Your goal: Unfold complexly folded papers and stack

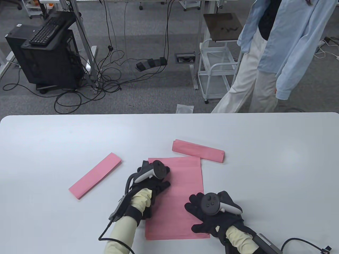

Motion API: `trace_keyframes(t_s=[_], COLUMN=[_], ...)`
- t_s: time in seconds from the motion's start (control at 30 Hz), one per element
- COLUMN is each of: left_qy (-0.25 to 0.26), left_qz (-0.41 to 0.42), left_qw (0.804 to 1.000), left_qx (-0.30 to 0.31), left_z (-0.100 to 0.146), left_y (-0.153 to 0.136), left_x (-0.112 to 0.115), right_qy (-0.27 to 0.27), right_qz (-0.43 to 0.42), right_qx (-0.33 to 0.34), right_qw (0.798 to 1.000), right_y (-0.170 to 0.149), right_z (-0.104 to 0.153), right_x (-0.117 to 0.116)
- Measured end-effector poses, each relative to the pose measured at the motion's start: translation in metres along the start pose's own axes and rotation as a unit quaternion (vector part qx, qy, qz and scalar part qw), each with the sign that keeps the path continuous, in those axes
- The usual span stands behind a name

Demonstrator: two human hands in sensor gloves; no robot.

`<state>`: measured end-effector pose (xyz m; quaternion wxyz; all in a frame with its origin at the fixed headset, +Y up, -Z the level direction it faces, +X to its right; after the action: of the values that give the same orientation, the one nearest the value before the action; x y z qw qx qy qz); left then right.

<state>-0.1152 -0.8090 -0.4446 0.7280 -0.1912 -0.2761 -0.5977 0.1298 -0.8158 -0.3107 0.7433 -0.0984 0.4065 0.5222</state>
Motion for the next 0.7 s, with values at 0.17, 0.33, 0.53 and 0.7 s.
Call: trace_keyframes(t_s=[0.17, 0.33, 0.53, 0.7], left_qy=[0.012, 0.009, 0.061, 0.093], left_qz=[0.017, 0.049, 0.096, 0.098], left_qw=[1.0, 0.999, 0.991, 0.985], left_qx=[-0.002, 0.011, 0.075, 0.106], left_z=[-0.003, -0.003, 0.023, 0.065], left_y=[-0.009, -0.01, -0.008, -0.013], left_x=[-0.004, -0.005, -0.014, -0.02], right_qy=[0.003, -0.004, -0.061, -0.142], right_qz=[-0.001, 0.001, -0.061, -0.09], right_qx=[0.001, 0.001, 0.032, 0.018], right_qw=[1.0, 1.0, 0.996, 0.986], right_y=[0.0, 0.001, 0.004, -0.005], right_z=[0.0, 0.0, 0.01, 0.023], right_x=[0.0, 0.0, 0.022, 0.066])
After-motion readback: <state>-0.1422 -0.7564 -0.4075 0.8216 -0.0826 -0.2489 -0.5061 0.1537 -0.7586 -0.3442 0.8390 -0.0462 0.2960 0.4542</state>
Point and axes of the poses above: the tracker on the back of each hand, its own y axis roughly to the thumb side, its own z axis roughly from the fingertips to the wrist, x = y × z, the point moved 2 cm from there along -z, roughly from the wrist to the fingertips
